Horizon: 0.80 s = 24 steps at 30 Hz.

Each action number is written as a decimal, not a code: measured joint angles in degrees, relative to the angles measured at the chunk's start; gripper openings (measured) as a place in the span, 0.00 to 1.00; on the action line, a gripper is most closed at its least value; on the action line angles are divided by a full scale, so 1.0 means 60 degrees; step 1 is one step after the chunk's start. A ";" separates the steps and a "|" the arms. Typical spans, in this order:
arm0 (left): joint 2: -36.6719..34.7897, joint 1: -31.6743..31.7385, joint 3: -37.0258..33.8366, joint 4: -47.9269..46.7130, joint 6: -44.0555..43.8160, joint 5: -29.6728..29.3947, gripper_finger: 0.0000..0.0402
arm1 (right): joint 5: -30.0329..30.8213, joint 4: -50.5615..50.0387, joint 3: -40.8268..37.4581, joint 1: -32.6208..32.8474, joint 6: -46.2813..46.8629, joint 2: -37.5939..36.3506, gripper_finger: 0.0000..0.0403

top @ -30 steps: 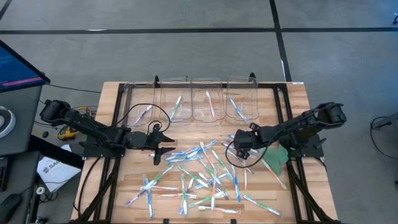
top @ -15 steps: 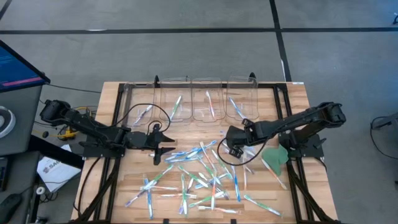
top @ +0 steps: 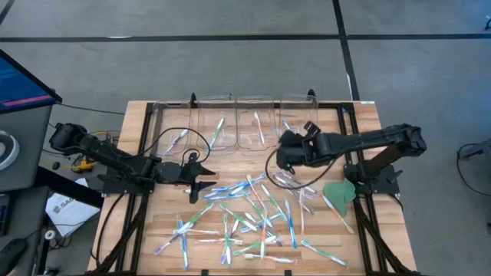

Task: Pick & Place Toothbrushes
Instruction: Put the blue toothbrush into the right transparent bin

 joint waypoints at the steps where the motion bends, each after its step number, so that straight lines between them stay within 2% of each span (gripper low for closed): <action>1: 0.0000 0.0000 0.0000 0.0000 0.0000 0.0000 0.41 | 0.0000 -0.0007 0.0083 -0.0199 -0.0048 0.0000 0.00; 10: 0.0000 0.0000 -0.0006 -0.0010 0.0000 0.0000 0.40 | -0.0014 0.0037 -0.0139 -0.2920 -0.0163 -0.0011 0.00; 13: 0.0000 0.0000 -0.0007 -0.0018 0.0013 0.0000 0.40 | -0.0462 0.0491 -0.0397 -0.3600 -0.0291 -0.0011 0.00; 18: 0.0000 -0.0002 -0.0007 -0.0018 0.0033 0.0000 0.40 | -0.1278 0.1983 -0.0999 -0.4179 -0.0869 -0.0011 0.00; 24: 0.0000 -0.0004 -0.0011 -0.0018 0.0033 0.0000 0.40 | -0.1528 0.2121 -0.1326 -0.4389 -0.0522 0.0117 0.00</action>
